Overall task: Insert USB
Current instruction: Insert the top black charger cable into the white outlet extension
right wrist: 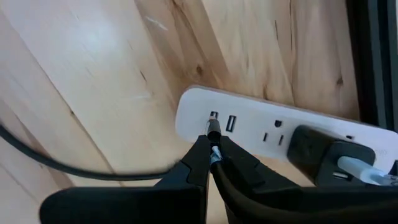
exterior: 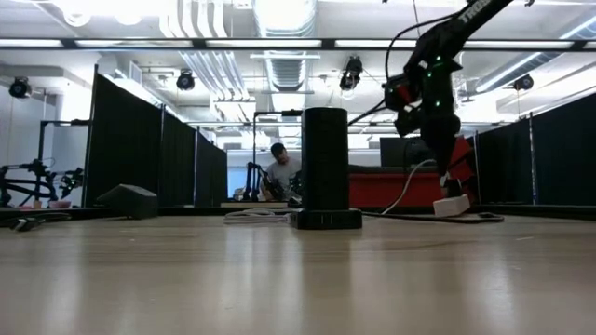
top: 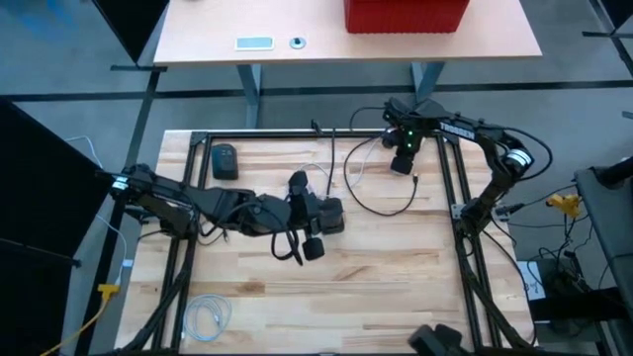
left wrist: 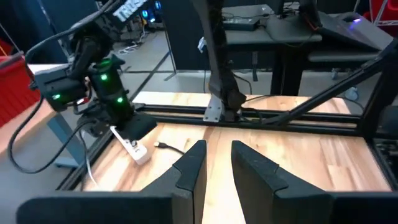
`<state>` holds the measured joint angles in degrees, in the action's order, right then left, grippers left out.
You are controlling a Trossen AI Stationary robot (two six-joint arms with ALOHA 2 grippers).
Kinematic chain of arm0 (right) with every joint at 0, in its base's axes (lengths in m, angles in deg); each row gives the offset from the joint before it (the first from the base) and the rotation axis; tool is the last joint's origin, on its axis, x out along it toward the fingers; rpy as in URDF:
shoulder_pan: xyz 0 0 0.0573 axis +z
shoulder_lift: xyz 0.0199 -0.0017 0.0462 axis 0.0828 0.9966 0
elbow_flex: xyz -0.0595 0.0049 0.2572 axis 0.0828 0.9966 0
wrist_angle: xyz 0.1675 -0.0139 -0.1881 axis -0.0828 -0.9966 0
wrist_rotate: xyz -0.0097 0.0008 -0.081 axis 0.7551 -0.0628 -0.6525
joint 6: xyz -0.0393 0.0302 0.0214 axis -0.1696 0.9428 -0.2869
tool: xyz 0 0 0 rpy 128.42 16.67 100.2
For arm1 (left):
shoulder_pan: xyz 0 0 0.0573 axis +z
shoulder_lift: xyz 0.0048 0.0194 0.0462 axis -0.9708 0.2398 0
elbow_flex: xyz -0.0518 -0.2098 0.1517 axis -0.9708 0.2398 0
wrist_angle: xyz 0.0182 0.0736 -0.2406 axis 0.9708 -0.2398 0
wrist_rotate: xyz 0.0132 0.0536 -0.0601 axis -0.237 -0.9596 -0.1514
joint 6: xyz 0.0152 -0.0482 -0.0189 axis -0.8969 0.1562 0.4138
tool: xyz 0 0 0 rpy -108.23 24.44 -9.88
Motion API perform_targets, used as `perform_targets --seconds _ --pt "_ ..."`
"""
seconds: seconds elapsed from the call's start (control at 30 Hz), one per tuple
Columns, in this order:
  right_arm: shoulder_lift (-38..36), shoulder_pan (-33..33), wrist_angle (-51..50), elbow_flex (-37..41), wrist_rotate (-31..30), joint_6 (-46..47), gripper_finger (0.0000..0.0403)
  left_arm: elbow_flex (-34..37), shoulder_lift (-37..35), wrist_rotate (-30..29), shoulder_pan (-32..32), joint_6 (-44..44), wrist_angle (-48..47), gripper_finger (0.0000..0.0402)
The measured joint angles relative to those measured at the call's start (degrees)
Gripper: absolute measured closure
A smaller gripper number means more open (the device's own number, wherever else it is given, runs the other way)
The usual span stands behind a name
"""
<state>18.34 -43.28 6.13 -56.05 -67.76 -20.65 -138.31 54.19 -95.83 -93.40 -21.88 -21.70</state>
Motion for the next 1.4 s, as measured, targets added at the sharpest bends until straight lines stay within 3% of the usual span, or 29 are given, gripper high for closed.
perform_targets --seconds 1.27,1.4 --pt "-0.02 0.0 7.86 8.88 -1.94 -1.0 0.0395 0.16 -0.01 -3.6 -1.08 2.33 -3.42 0.0338" --pt "-2.18 0.14 5.71 8.02 -1.82 0.19 0.035 0.16 -1.01 -4.12 -1.47 2.33 -3.67 0.0338"
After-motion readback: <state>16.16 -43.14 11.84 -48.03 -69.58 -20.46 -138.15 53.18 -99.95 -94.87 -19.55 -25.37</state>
